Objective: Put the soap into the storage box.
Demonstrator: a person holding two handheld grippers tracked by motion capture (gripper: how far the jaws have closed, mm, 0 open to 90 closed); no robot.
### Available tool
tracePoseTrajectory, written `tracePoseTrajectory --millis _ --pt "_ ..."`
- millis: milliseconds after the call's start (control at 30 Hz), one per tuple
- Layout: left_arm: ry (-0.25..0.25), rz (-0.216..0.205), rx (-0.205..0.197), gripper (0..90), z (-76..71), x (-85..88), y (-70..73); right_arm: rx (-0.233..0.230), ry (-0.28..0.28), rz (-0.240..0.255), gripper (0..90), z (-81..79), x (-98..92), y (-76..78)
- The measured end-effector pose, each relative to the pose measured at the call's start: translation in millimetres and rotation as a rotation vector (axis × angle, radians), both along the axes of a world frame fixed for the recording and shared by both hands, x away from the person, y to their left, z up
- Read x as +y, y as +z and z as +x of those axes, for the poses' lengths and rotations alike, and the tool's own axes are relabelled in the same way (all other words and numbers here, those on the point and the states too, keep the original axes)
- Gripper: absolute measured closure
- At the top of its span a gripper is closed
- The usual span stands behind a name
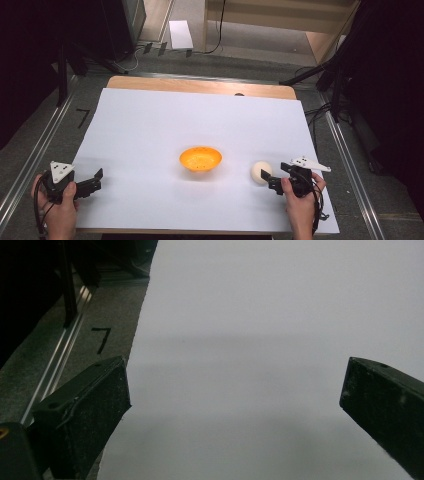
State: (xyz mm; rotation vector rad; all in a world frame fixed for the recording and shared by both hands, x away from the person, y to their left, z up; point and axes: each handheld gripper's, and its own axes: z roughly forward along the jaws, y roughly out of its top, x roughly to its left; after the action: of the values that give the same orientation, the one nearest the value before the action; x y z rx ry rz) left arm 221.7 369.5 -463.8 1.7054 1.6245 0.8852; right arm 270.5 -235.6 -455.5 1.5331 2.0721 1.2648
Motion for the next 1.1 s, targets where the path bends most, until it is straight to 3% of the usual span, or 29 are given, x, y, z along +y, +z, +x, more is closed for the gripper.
tracePoseTrajectory --millis 400,700,1100 --pt "-0.001 -0.001 0.002 0.4 0.3 -0.1 -0.2 0.046 0.001 -0.011 14.4 4.5 12.4 -12.4" --pt "-0.005 -0.002 0.007 0.5 0.5 -0.1 -0.1 0.085 -0.013 -0.049 18.6 7.0 19.4 -20.1" --pt "-0.009 -0.001 0.010 0.5 0.6 -0.1 -0.1 0.091 -0.010 -0.075 20.7 8.4 24.3 -26.0"
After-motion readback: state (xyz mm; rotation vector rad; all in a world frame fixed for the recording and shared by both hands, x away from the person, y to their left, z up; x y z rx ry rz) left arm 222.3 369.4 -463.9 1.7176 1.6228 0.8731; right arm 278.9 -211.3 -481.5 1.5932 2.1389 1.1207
